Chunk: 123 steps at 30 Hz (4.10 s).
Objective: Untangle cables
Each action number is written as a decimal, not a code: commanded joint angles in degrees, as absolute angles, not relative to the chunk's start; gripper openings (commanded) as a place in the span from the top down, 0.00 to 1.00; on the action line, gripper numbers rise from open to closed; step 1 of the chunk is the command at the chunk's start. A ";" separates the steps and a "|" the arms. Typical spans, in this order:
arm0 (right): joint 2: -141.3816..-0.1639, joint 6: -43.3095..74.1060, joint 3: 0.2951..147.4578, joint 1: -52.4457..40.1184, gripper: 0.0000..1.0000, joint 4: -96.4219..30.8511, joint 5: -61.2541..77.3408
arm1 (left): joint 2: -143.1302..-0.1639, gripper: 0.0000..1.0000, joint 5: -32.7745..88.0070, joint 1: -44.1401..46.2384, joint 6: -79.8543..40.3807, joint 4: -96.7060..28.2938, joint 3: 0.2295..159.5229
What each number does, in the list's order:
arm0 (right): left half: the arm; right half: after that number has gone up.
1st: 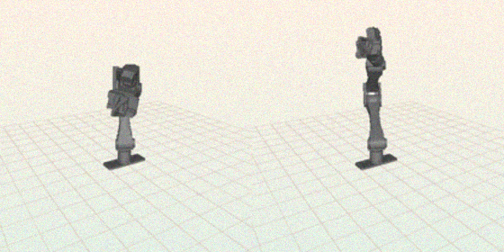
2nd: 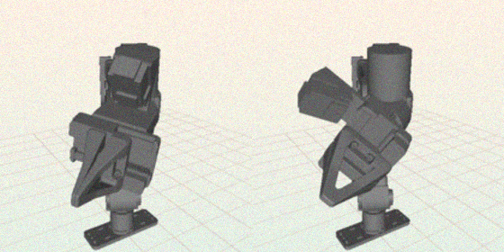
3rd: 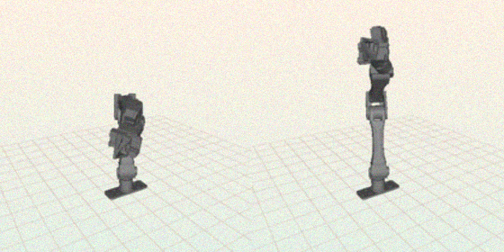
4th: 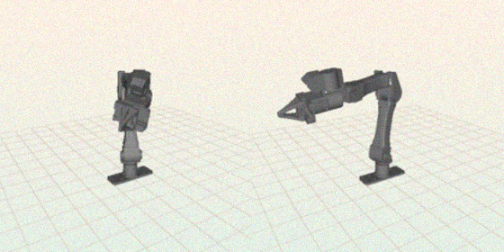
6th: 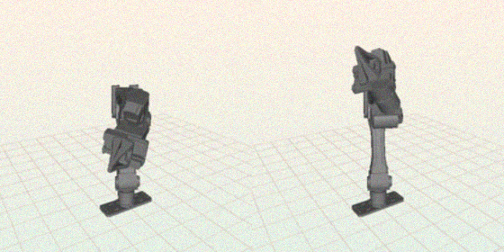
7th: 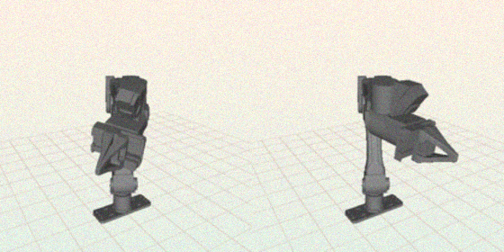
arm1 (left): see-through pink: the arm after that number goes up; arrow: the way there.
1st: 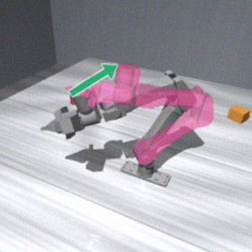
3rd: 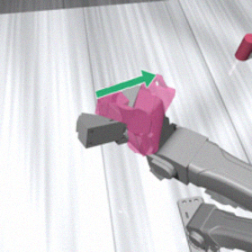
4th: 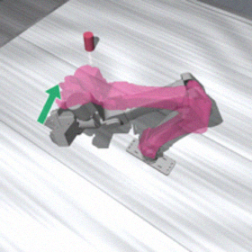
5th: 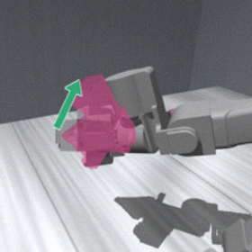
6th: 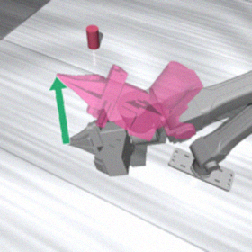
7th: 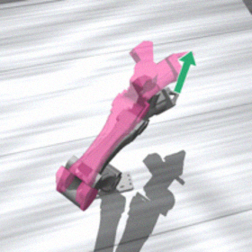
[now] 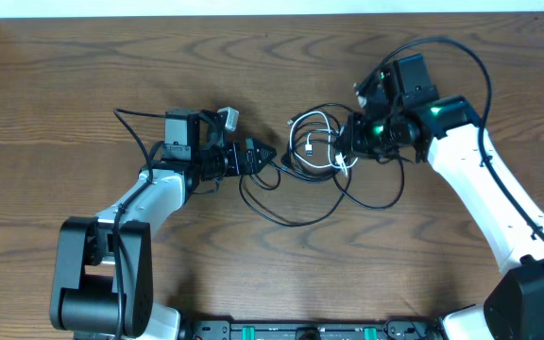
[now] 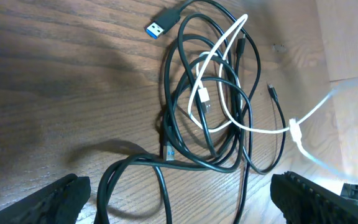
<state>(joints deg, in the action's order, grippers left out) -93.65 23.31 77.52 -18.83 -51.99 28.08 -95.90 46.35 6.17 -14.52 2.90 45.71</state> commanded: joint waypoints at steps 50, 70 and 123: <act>-116.99 -9.30 77.52 -23.94 0.34 -17.54 3.53 | -95.70 0.01 46.39 6.20 -13.76 2.81 46.19; -120.79 -15.90 77.78 -24.05 0.99 -5.08 -4.84 | -95.70 0.01 46.39 6.20 -13.76 2.81 46.19; -84.62 -7.31 78.24 -25.17 0.21 -22.11 9.15 | -95.70 0.01 46.39 6.20 -13.76 2.81 46.19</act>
